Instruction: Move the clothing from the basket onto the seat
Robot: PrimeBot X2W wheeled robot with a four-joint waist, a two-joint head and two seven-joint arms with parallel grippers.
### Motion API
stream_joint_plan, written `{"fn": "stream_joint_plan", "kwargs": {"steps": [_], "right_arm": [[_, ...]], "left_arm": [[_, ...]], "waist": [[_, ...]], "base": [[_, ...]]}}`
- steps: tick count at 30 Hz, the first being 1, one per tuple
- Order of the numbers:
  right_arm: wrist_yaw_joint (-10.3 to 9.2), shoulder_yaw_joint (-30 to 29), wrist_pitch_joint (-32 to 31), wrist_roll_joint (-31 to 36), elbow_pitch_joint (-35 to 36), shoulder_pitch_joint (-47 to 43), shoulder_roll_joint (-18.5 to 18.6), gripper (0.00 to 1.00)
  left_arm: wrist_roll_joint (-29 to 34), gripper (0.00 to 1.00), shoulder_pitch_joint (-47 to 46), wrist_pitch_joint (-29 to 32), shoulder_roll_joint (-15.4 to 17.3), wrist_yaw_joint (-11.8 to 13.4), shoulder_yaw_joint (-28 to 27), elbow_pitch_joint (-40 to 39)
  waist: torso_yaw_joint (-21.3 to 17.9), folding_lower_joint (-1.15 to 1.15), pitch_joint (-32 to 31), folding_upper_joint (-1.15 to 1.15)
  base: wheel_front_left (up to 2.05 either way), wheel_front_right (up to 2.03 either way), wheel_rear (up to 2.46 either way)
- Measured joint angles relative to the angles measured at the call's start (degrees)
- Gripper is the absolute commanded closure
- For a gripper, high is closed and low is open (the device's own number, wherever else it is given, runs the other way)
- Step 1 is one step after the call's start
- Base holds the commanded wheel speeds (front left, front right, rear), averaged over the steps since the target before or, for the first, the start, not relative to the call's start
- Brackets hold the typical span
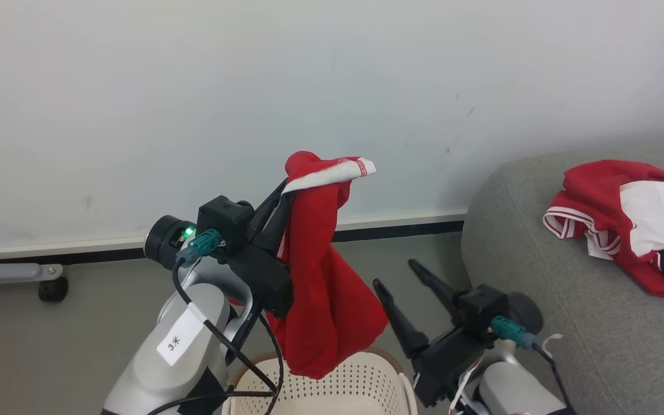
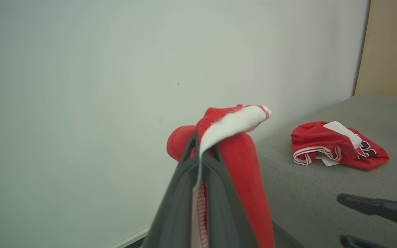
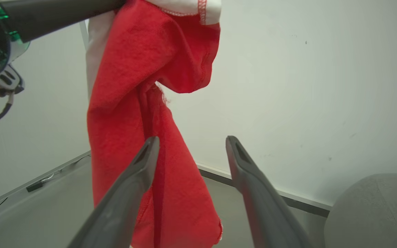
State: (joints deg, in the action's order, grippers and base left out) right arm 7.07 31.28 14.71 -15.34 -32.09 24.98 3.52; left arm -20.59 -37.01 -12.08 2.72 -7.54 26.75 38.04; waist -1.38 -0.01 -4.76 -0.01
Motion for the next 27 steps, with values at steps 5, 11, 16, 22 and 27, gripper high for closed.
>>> {"fn": "stream_joint_plan", "kwargs": {"steps": [5, 11, 16, 22, 27], "right_arm": [[0.01, 10.11, 0.0, -5.91, 1.83, 0.04, 0.01, 0.0], [0.01, 17.08, -0.01, -11.18, 2.46, 1.2, 0.0, 0.0], [-0.02, 19.7, 0.0, -13.6, 0.55, 5.39, -0.01, 0.0], [-2.36, 21.71, -0.01, -16.86, -2.26, 7.99, 0.01, 0.0], [-4.05, 23.23, -0.01, -19.42, -3.98, 9.98, 0.02, 0.0]], "left_arm": [[0.01, 1.0, 0.55, 0.91, -0.11, -0.01, 1.3, -1.89], [-0.02, 1.0, 2.37, 2.12, -0.26, 0.0, 2.88, -3.75], [-0.38, 1.0, 2.64, 3.02, -0.33, 0.01, 4.15, -6.27], [-1.03, 1.0, 3.76, 4.19, -0.35, 0.49, 5.75, -9.31], [-1.69, 1.0, 4.04, 5.05, -0.36, 1.01, 7.08, -11.7]], "waist": [[0.91, 0.0, -1.38, 0.0], [1.87, 0.01, -1.79, 0.01], [2.41, 0.01, -1.67, 0.01], [3.01, 0.01, -1.37, 0.01], [3.43, 0.01, -1.03, 0.01]], "base": [[0.0, 0.0, 0.0], [0.0, 0.0, 0.0], [0.0, 0.0, 0.0], [0.0, 0.0, 0.0], [0.0, 0.0, 0.0]]}}
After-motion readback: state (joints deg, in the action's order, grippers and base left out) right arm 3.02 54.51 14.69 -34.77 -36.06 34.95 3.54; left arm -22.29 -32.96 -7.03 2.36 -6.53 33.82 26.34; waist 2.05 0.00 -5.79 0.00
